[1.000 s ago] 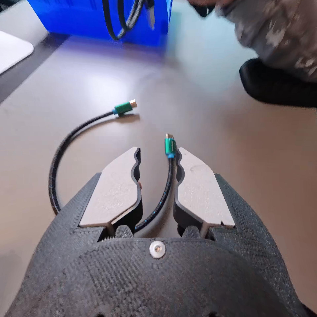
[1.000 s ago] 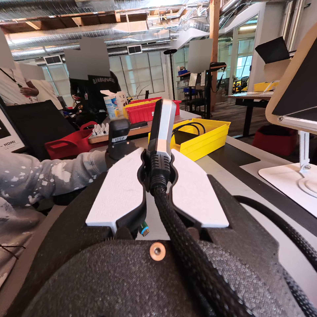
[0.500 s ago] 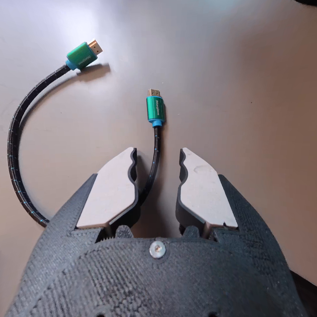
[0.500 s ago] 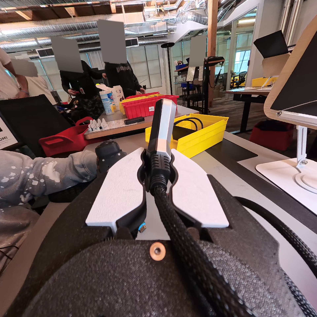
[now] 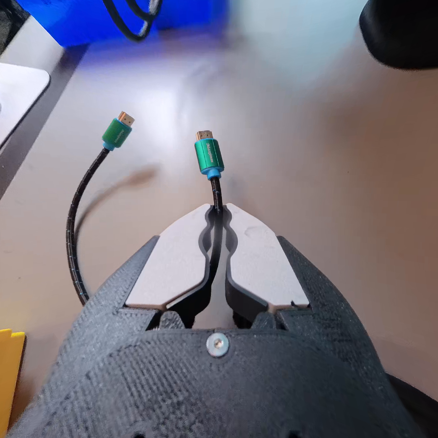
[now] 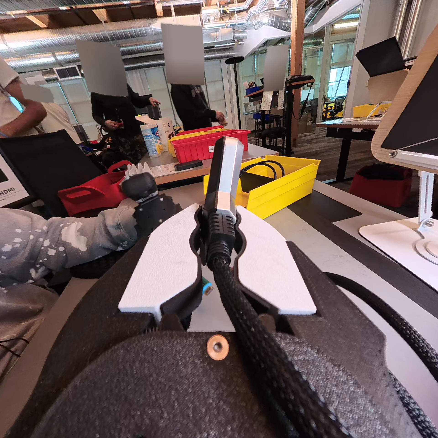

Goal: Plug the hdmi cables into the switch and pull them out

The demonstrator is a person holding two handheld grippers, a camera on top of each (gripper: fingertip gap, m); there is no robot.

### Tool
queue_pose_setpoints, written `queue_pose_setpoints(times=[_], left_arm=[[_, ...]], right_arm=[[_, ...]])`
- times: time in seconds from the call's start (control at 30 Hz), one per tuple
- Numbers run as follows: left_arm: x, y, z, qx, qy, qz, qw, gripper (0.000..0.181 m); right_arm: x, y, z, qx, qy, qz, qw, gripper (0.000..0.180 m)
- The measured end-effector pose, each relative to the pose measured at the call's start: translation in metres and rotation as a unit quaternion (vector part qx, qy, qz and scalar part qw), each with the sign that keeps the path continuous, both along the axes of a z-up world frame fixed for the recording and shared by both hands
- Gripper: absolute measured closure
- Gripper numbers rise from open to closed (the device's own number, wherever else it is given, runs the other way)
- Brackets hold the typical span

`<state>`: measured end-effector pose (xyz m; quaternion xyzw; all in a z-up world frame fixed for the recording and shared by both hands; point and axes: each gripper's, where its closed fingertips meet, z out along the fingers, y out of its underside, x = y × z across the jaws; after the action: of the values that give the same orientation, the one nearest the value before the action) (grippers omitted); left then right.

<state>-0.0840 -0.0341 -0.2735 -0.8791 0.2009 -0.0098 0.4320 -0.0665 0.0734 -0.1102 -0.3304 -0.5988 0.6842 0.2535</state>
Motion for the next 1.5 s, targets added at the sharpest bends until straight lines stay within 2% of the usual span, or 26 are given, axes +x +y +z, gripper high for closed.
queue_pose_setpoints(times=[0.23, 0.37, 0.57, 0.77, 0.9, 1.0, 1.1, 1.2, 1.33, 1.43, 1.5], left_arm=[[0.001, -0.001, 0.033, 0.080, -0.064, -0.010, 0.995, 0.174], [0.007, -0.005, 0.062, 0.135, -0.139, -0.032, 0.980, 0.174], [0.027, -0.019, 0.107, 0.191, -0.274, -0.095, 0.938, 0.174], [0.045, -0.033, 0.141, 0.221, -0.401, -0.161, 0.874, 0.173], [0.054, -0.043, 0.147, 0.193, -0.471, -0.205, 0.836, 0.173], [0.049, -0.036, 0.134, 0.152, -0.486, -0.181, 0.842, 0.173], [0.036, -0.027, 0.117, 0.137, -0.472, -0.135, 0.860, 0.173], [0.024, -0.020, 0.108, 0.143, -0.421, -0.091, 0.891, 0.174], [0.029, -0.022, 0.112, 0.159, -0.348, -0.091, 0.919, 0.173], [0.044, -0.036, 0.130, 0.162, -0.367, -0.143, 0.905, 0.173], [0.057, -0.055, 0.152, 0.163, -0.428, -0.206, 0.865, 0.173]], right_arm=[[-0.001, 0.000, -0.005, 0.003, -0.010, 0.004, 1.000, 0.156], [0.002, -0.003, -0.008, 0.004, -0.010, 0.023, 1.000, 0.156], [0.028, -0.021, 0.004, -0.043, 0.011, 0.139, 0.989, 0.156], [0.057, -0.031, 0.021, -0.101, 0.027, 0.251, 0.962, 0.157], [0.068, -0.032, 0.029, -0.114, 0.032, 0.283, 0.952, 0.157], [0.071, -0.029, 0.031, -0.118, 0.034, 0.286, 0.950, 0.157], [0.070, -0.025, 0.030, -0.119, 0.032, 0.280, 0.952, 0.157], [0.065, -0.023, 0.027, -0.112, 0.027, 0.265, 0.957, 0.157], [0.059, -0.023, 0.021, -0.080, 0.019, 0.239, 0.968, 0.157], [0.064, -0.024, 0.028, -0.067, 0.027, 0.240, 0.968, 0.156], [0.072, -0.021, 0.039, -0.068, 0.042, 0.247, 0.966, 0.156]])
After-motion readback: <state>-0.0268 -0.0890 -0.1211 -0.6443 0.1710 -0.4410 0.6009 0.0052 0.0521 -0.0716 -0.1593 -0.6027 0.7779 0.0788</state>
